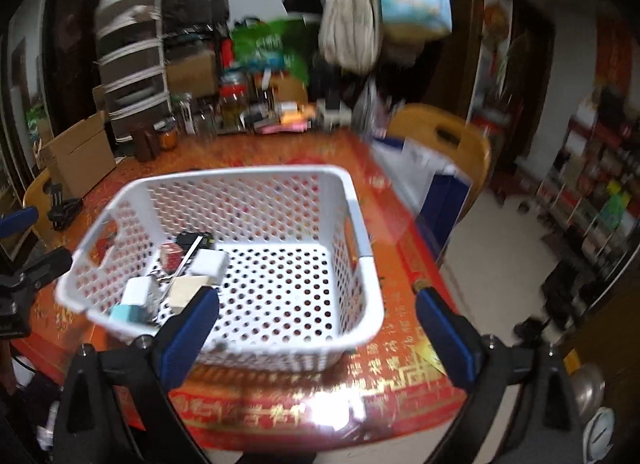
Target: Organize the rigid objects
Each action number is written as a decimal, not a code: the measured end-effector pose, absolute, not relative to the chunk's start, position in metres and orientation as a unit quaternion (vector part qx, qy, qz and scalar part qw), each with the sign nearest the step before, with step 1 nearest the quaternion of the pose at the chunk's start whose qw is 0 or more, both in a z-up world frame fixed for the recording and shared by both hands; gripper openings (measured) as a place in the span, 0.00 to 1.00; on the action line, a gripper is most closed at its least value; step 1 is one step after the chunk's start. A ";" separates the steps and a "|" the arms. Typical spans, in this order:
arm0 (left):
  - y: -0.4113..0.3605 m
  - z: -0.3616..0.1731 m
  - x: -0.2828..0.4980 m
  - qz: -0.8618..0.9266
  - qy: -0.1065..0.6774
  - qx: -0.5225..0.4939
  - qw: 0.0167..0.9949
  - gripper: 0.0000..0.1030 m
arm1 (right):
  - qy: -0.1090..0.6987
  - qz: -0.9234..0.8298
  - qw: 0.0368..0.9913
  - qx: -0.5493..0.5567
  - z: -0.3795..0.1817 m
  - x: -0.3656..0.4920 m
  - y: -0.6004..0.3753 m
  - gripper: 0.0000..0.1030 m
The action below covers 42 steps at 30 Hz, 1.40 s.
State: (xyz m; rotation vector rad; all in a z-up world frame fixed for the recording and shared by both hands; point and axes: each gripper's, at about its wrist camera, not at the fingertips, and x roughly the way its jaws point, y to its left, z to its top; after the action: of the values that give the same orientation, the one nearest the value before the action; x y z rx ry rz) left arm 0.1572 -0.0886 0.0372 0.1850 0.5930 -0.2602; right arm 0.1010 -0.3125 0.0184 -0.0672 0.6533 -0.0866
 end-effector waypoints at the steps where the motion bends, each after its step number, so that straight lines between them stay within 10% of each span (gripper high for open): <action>1: -0.084 0.039 0.147 -0.126 0.284 0.088 0.946 1.00 | 0.310 -0.040 0.949 -0.043 0.023 0.086 -0.300 0.97; 18: -0.029 0.061 -0.027 -0.111 0.205 0.066 0.970 1.00 | 0.265 -0.047 0.963 -0.012 0.038 -0.053 -0.251 0.97; 42: -0.038 0.061 -0.023 -0.106 0.218 0.058 0.969 1.00 | 0.267 -0.033 0.963 -0.016 0.038 -0.053 -0.241 0.97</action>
State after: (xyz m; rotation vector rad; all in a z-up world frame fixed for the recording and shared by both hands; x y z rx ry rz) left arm -0.0229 -0.0380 0.0608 0.1162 0.4397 -0.2135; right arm -0.0525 -0.2411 0.0382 -0.0321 0.5403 -0.0669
